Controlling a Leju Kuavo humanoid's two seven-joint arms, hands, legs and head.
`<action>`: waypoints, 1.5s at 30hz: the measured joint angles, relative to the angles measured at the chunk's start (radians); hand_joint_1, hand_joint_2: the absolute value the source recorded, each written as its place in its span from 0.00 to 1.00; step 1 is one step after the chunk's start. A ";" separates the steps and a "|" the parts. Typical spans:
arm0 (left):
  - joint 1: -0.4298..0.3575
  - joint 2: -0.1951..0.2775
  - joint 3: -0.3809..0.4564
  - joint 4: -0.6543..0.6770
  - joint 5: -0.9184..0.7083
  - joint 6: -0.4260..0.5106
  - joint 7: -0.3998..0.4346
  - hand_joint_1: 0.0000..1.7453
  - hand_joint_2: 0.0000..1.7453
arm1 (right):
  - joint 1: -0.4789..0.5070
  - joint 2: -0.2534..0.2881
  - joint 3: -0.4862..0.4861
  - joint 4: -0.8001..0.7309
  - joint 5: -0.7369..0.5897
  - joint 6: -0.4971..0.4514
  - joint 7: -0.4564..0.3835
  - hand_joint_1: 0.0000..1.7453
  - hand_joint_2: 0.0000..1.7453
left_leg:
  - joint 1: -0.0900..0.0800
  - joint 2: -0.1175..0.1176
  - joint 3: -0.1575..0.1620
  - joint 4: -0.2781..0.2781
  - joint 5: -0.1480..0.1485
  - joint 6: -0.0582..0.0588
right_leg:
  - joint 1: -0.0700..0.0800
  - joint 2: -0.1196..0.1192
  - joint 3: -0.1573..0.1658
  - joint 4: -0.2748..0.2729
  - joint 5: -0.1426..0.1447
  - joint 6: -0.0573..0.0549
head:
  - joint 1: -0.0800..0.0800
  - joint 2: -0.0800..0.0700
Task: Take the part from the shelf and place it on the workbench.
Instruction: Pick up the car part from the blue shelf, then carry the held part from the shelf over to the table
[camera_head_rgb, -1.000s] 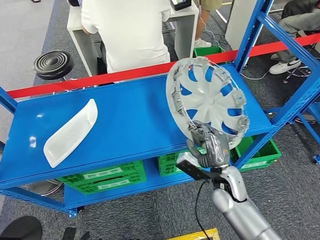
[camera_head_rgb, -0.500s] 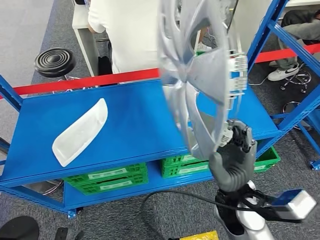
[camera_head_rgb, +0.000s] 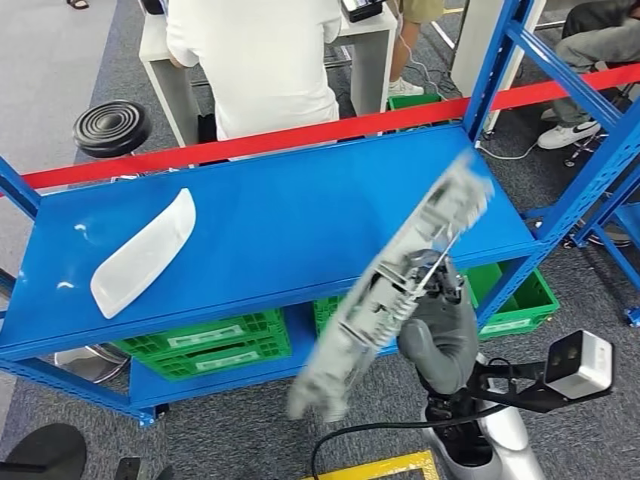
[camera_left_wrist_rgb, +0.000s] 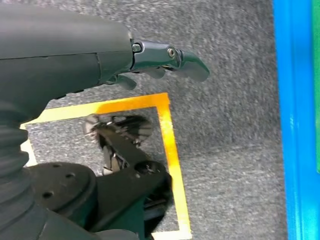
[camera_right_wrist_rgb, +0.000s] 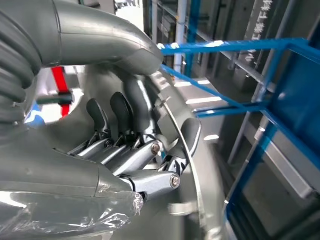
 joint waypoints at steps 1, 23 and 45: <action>0.000 0.001 0.000 0.000 0.000 0.000 0.000 0.00 1.00 | 0.002 0.000 0.004 0.006 0.016 0.005 0.000 1.00 1.00 | 0.000 0.000 0.014 -0.005 0.005 0.002 | 0.001 0.000 -0.010 0.000 0.009 0.000 | 0.000 0.000; -0.003 0.004 0.002 0.000 -0.015 0.013 0.007 0.00 1.00 | 0.049 -0.063 0.087 -0.017 0.241 0.005 -0.110 1.00 1.00 | -0.005 -0.085 0.056 -0.295 0.250 0.023 | -0.002 0.065 0.142 -0.020 -0.103 0.035 | 0.008 0.000; 0.000 0.005 0.007 0.000 -0.015 0.018 0.002 0.00 1.00 | 0.058 -0.063 0.124 -0.081 0.157 0.031 -0.103 1.00 1.00 | -0.008 0.011 0.146 -0.299 0.158 0.063 | -0.005 -0.014 -0.085 0.235 -0.149 0.060 | 0.000 0.000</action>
